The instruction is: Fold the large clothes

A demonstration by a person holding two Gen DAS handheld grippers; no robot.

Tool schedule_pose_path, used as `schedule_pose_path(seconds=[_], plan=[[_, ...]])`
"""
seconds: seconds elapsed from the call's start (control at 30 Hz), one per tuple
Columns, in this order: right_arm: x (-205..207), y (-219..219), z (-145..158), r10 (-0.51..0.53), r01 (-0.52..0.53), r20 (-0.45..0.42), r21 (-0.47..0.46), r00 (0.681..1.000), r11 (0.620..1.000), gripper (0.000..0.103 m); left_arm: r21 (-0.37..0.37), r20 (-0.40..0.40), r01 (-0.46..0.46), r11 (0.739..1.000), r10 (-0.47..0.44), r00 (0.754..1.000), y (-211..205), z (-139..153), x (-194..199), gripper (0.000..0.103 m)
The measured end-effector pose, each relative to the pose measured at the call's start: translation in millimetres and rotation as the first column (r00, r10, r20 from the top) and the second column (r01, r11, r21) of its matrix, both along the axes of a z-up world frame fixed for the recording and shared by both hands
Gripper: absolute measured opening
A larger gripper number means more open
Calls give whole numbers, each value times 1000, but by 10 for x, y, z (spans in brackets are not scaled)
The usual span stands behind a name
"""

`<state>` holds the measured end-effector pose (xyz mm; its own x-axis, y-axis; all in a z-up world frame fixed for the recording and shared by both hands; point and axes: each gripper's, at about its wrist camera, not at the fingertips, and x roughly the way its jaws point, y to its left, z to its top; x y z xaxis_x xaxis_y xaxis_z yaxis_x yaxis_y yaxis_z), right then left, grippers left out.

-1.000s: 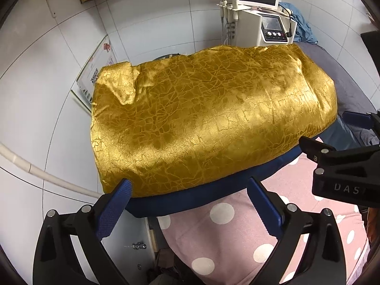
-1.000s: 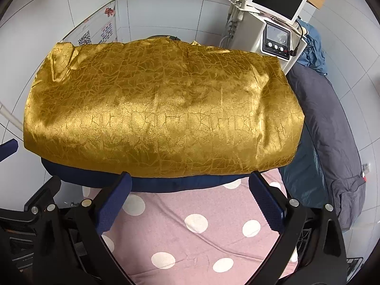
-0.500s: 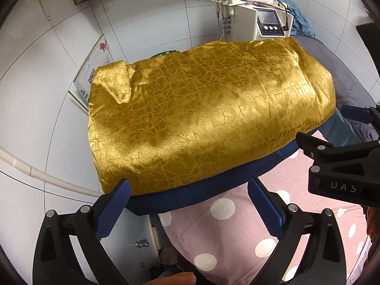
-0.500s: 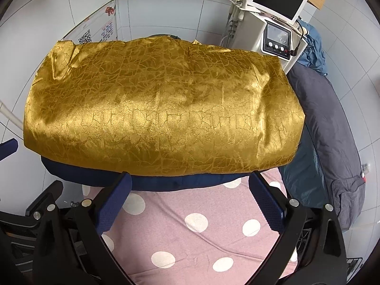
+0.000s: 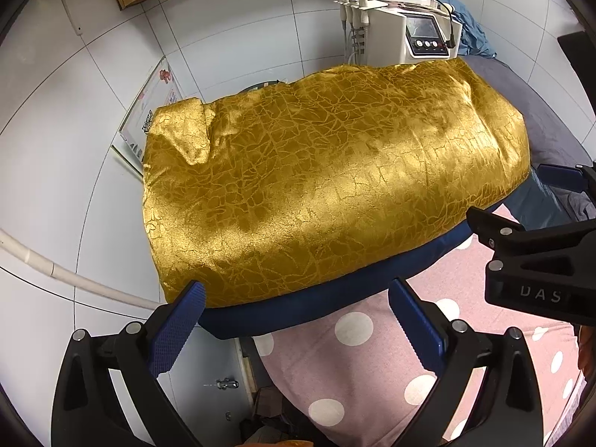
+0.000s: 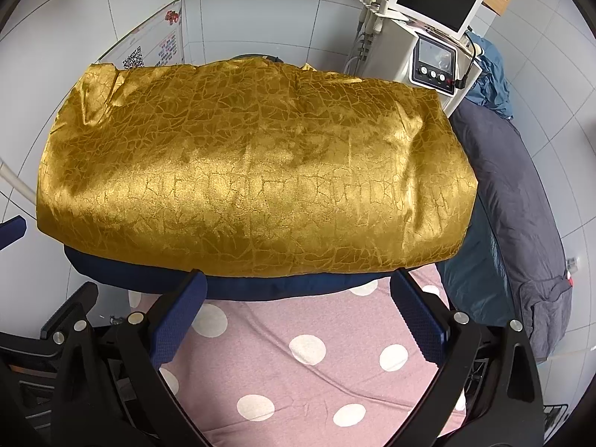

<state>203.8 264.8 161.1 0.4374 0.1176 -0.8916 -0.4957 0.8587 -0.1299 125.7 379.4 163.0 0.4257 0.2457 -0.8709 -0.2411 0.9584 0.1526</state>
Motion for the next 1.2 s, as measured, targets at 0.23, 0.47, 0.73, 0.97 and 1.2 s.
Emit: schedule_pose_path(seconds=[0.23, 0.47, 0.73, 0.97, 1.2], plan=[[-6, 2, 1, -2, 2, 1, 2, 1000, 1000, 97, 1, -1, 3, 1000, -3, 1000, -10, 4, -4, 97], [-3, 5, 4, -1, 1, 2, 1, 1000, 1000, 97, 8, -3, 2, 1000, -2, 1000, -5, 5, -4, 97], [-4, 14, 9, 2, -2, 1, 0, 1000, 1000, 97, 8, -5, 3, 1000, -2, 1000, 4, 7, -16, 97], [-6, 23, 4, 3, -3, 0, 0, 1000, 1000, 97, 12, -7, 5, 1000, -5, 1000, 2, -2, -15, 97], [-22, 37, -10, 7, -7, -1, -1, 1000, 1000, 97, 14, -8, 7, 1000, -7, 1000, 1, -12, -5, 97]])
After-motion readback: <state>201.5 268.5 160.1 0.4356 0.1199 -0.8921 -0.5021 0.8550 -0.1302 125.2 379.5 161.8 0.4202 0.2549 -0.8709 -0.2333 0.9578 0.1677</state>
